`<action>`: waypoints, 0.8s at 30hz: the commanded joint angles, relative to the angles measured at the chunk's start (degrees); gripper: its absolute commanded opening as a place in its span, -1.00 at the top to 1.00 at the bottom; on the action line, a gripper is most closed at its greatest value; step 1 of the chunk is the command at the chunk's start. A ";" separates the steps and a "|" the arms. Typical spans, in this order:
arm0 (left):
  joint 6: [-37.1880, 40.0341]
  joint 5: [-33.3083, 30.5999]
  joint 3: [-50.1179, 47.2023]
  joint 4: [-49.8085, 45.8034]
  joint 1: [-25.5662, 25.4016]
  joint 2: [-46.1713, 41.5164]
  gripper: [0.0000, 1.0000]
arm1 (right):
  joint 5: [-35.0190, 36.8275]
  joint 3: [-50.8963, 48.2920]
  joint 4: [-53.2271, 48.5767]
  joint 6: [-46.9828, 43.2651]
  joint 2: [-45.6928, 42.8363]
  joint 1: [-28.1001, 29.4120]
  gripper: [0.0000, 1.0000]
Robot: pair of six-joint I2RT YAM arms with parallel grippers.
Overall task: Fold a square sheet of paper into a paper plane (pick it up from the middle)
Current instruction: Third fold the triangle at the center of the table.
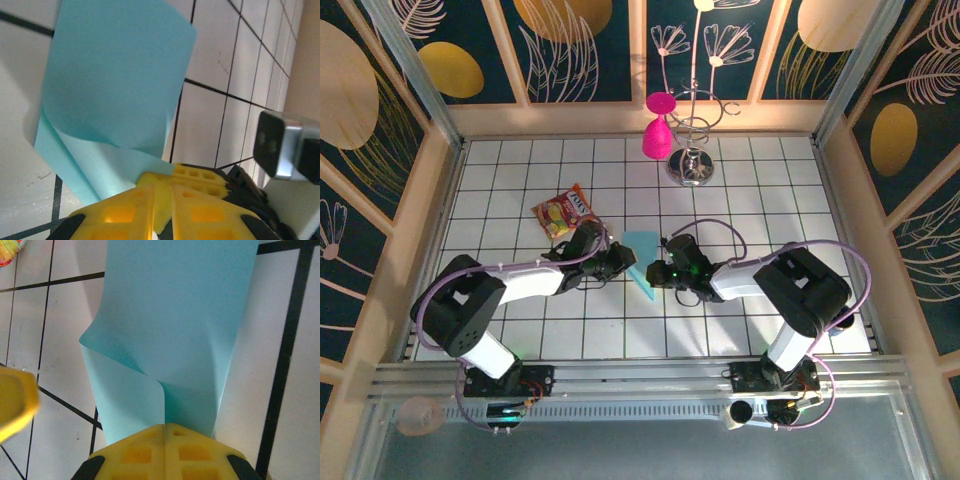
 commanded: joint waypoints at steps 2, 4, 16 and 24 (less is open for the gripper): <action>-3.15 1.10 0.50 2.04 -0.76 2.35 0.68 | -0.49 1.60 -3.23 -0.02 1.54 0.53 1.00; -3.18 0.55 1.68 -0.04 -1.37 3.45 0.69 | -0.21 1.89 -3.80 -0.41 1.56 0.53 1.00; -1.49 -6.33 6.98 -12.95 -2.38 5.13 0.75 | 0.34 2.68 -5.27 -1.29 2.04 0.62 1.00; 0.45 -8.00 10.75 -17.51 -2.35 8.16 0.75 | 0.16 3.05 -5.58 -2.52 2.06 0.62 1.00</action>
